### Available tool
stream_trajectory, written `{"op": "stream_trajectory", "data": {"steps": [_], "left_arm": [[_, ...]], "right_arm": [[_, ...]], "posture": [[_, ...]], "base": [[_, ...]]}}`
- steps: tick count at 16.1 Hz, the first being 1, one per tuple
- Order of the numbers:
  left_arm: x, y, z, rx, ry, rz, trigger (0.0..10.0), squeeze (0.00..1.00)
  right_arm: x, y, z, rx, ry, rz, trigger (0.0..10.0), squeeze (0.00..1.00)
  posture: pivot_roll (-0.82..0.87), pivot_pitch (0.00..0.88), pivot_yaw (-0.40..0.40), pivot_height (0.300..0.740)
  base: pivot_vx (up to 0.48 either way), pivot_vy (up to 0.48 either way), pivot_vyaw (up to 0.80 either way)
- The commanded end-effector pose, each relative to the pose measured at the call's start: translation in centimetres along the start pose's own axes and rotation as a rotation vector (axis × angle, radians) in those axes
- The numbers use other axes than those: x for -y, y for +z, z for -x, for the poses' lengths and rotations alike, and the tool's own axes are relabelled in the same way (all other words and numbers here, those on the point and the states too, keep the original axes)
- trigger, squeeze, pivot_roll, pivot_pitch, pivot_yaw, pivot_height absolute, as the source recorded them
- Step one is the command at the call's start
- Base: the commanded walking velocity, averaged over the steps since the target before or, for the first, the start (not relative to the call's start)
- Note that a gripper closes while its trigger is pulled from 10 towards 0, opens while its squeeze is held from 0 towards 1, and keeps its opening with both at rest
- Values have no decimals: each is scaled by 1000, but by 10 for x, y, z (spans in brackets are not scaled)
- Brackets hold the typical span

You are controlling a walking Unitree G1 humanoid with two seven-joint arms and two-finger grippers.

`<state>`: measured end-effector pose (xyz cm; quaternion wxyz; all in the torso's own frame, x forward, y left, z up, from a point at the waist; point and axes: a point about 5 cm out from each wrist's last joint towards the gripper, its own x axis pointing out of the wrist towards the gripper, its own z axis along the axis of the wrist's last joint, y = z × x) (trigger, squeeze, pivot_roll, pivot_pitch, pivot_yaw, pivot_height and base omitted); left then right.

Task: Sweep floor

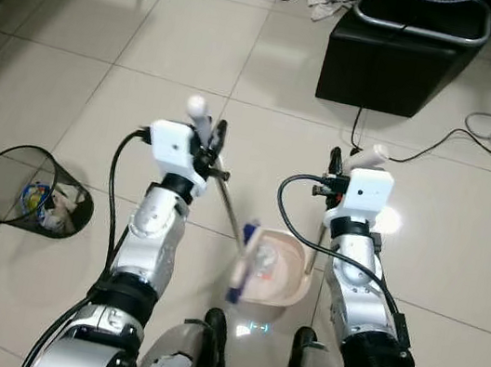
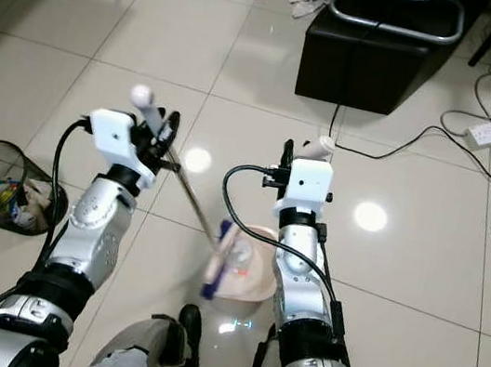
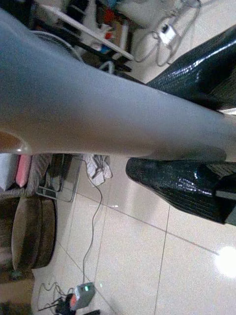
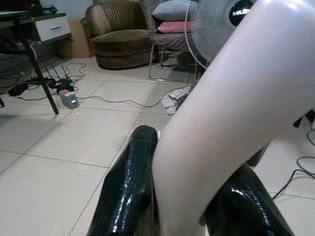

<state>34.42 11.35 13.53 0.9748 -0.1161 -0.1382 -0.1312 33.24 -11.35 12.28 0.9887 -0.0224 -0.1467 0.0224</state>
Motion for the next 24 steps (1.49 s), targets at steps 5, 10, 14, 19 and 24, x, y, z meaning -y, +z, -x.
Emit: {"op": "stream_trajectory", "data": {"steps": [5,10,14,19,24], "left_arm": [[16,16,-7,1,-337,20,10000,0],[-17,68,-27,96,-436,-235,10000,0],[-58,101,-36,133,-284,-350,10000,0],[-124,73,-3,-131,138,-507,10000,0],[-119,39,36,-172,173,-404,10000,0]], "right_arm": [[14,-8,0,-39,-66,-46,10000,0],[37,-6,4,-38,-121,-75,10000,0],[45,1,8,-59,-89,-164,10000,0],[56,53,-4,57,-69,-201,10000,0],[67,99,-20,120,-77,-243,10000,0]], "posture": [[53,279,134,740],[41,187,119,740],[20,136,117,740],[9,86,112,740],[6,61,95,740]], "base": [[0,0,0],[0,0,0],[0,0,0],[0,0,633],[0,0,783]]}}
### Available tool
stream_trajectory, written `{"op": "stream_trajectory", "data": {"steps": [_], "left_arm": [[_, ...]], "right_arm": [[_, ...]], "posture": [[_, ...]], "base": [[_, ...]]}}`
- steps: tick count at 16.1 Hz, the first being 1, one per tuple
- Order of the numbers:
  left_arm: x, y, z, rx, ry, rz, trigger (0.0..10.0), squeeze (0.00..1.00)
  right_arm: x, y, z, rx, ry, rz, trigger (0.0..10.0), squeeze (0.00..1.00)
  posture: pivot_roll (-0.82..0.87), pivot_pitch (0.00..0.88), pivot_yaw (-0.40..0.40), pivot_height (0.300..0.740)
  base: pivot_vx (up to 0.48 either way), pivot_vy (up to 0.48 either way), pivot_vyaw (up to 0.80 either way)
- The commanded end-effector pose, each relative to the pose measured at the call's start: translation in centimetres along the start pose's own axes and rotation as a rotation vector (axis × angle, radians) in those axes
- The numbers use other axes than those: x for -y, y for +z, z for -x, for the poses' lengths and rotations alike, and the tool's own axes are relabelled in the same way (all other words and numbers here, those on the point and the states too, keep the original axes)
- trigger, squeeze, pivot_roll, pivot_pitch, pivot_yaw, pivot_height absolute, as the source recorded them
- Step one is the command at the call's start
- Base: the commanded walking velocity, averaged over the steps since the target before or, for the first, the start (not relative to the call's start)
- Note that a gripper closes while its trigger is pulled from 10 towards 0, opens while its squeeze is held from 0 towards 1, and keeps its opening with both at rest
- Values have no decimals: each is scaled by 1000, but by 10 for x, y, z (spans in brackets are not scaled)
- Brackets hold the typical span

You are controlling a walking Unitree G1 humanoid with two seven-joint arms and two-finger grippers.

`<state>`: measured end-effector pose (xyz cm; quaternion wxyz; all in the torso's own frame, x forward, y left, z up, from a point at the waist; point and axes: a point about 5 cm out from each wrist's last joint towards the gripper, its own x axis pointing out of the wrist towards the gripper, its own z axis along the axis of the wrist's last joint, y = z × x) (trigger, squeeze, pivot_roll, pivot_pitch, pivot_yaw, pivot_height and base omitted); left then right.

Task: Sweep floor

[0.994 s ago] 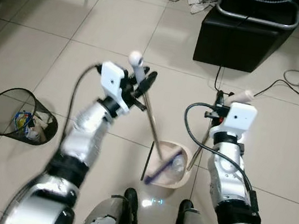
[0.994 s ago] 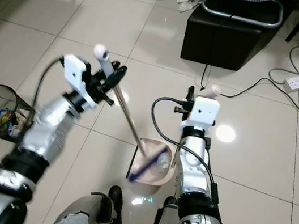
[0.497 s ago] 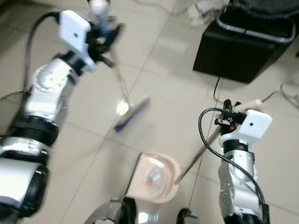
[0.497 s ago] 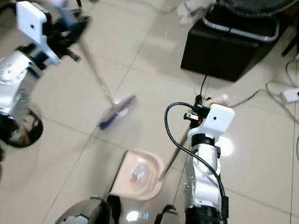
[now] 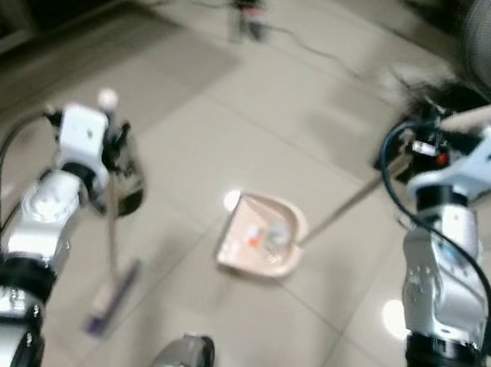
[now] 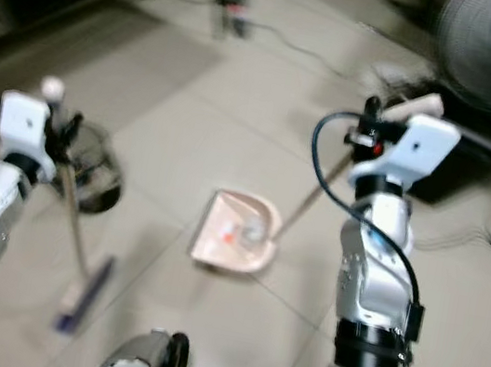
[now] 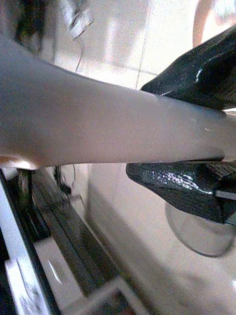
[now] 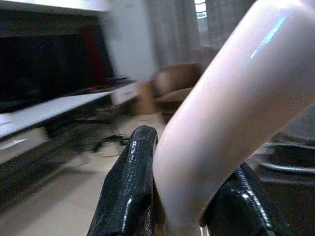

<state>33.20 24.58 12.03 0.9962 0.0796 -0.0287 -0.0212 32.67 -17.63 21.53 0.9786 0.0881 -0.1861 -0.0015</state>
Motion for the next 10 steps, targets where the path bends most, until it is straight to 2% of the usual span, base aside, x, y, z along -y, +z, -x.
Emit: {"op": "stream_trajectory", "data": {"steps": [1,4,9,10], "left_arm": [[10,15,1,83,-12,14,10000,0],[35,24,17,147,-77,2,10000,0],[56,31,17,136,-91,13,10000,0],[59,31,20,129,-110,4,10000,0]], "right_arm": [[-2,15,-5,24,5,-36,10000,0],[2,27,-9,10,-35,-33,10000,0],[2,42,-15,34,-66,-20,10000,0],[2,48,-17,48,-74,-7,10000,0]], "posture": [[2,54,91,740],[-2,56,98,740],[-12,53,99,740],[-14,55,101,740]], "base": [[0,0,775],[0,0,775],[314,0,767],[420,0,0]]}}
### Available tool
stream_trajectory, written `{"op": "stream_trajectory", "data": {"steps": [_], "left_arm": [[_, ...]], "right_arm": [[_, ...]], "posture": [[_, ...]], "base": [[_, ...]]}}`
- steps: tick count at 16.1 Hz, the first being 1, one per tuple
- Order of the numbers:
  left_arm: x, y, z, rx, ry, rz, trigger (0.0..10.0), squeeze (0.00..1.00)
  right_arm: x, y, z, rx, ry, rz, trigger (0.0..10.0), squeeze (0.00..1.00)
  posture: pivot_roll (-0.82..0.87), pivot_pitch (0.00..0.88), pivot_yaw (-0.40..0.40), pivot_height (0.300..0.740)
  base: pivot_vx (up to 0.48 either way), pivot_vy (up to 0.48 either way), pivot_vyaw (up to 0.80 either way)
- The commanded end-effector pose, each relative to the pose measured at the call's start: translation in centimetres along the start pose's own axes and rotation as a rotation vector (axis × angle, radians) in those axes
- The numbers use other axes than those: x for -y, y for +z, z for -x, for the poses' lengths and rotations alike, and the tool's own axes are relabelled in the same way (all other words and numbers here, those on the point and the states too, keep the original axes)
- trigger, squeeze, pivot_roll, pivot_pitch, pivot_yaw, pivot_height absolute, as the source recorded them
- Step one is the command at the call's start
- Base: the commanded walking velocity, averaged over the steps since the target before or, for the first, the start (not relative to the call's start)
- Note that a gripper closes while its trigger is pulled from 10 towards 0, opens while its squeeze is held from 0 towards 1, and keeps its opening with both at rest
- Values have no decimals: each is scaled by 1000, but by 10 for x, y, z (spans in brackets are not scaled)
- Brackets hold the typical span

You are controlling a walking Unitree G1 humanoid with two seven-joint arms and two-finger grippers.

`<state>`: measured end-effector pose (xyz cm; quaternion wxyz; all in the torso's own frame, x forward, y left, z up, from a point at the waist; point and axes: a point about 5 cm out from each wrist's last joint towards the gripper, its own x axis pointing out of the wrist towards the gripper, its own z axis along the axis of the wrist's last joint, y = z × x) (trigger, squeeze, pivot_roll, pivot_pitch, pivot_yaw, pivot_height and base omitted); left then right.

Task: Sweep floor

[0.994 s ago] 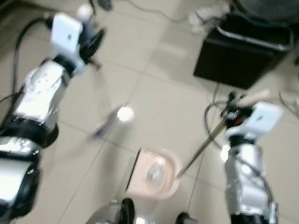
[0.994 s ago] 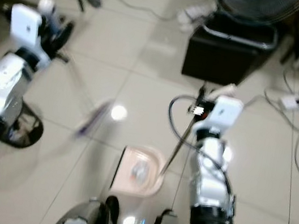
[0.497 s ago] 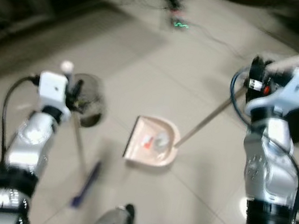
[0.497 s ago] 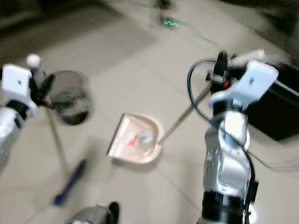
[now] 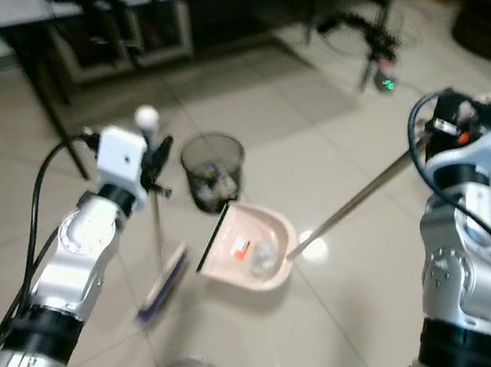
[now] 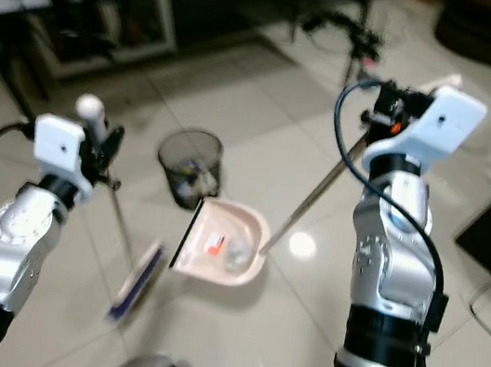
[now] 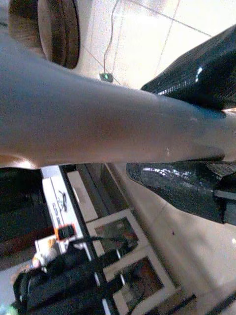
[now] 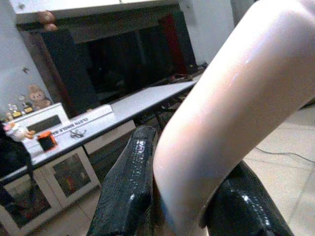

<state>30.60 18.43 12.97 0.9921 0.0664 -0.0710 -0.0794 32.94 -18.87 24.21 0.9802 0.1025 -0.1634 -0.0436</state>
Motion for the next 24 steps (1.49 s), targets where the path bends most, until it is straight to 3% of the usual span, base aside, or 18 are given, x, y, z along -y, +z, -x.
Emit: {"op": "stream_trajectory", "data": {"steps": [1,10,19,24], "left_arm": [[0,10,-2,22,-12,-36,10000,0],[1,11,-1,-2,32,-10,10000,0],[3,10,-1,-9,53,1,10000,0],[-1,9,-1,-4,93,-12,10000,0]], "right_arm": [[-6,27,-4,103,8,-2,10000,0],[-16,41,-13,154,39,43,10000,0],[-10,43,-17,158,13,35,10000,0],[-8,41,-19,153,15,41,10000,0]], "posture": [[-14,55,101,740],[-13,56,94,740],[-15,57,81,740],[-7,59,26,740]], "base": [[431,0,0],[437,0,0],[448,0,184],[447,0,0]]}}
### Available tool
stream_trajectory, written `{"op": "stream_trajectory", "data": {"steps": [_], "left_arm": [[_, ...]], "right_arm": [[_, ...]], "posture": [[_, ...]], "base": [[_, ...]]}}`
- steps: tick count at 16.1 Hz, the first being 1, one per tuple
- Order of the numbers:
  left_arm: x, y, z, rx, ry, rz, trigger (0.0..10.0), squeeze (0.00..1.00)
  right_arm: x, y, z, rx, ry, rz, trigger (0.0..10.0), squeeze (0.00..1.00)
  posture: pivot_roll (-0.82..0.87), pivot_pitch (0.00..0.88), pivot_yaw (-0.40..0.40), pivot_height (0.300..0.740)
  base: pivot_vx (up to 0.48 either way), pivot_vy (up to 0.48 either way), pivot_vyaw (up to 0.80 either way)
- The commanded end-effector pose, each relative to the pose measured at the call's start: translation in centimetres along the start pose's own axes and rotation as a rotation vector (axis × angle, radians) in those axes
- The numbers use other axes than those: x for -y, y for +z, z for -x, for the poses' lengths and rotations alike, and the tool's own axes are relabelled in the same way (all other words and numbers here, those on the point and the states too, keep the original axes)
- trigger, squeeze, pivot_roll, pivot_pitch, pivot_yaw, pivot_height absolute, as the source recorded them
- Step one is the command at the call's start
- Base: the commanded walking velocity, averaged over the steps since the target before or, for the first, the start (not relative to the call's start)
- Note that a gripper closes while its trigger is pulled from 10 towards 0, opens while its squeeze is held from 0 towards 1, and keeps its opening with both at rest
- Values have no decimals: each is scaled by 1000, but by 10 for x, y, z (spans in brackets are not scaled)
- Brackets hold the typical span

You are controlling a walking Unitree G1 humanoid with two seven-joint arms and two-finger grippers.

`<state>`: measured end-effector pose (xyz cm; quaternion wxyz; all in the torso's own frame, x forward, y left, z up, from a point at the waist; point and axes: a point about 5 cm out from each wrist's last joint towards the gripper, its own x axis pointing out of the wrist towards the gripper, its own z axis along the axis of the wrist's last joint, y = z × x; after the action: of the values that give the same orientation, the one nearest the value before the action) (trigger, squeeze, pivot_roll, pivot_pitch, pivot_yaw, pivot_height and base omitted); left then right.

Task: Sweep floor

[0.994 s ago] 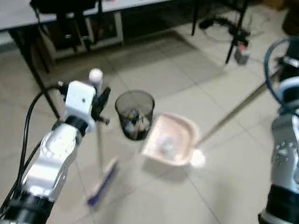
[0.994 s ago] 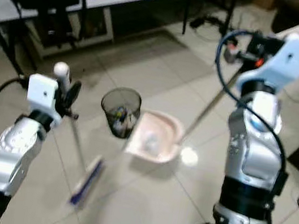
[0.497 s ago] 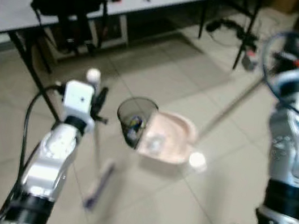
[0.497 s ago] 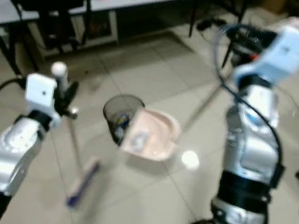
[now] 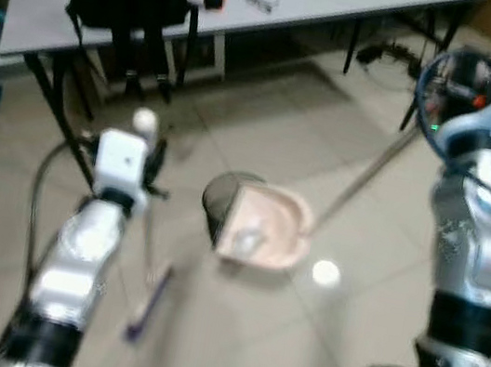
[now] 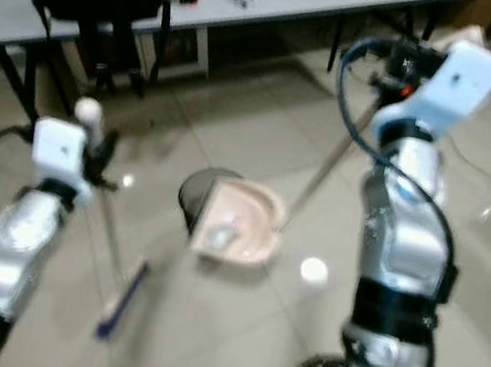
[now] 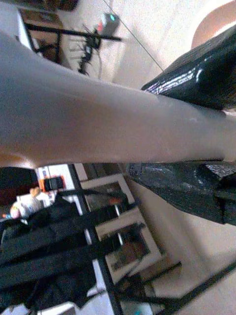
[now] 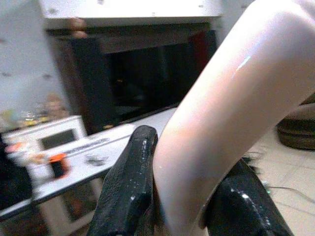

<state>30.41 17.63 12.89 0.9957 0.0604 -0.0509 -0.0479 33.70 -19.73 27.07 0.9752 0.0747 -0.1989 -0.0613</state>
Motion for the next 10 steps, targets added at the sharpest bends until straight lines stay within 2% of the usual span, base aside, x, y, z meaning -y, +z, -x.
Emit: {"op": "stream_trajectory", "data": {"steps": [1,5,10], "left_arm": [[-10,9,0,41,49,-18,10000,0],[-9,8,4,44,60,-24,10000,0],[-7,8,2,42,39,-32,10000,0]], "right_arm": [[-10,16,-5,73,38,-17,10000,0],[-10,16,-9,75,42,-18,10000,0],[4,15,-6,97,-36,-22,10000,0]], "posture": [[-6,59,9,740],[-4,60,-7,740],[-6,69,19,740]], "base": [[450,0,0],[448,0,0],[446,0,0]]}}
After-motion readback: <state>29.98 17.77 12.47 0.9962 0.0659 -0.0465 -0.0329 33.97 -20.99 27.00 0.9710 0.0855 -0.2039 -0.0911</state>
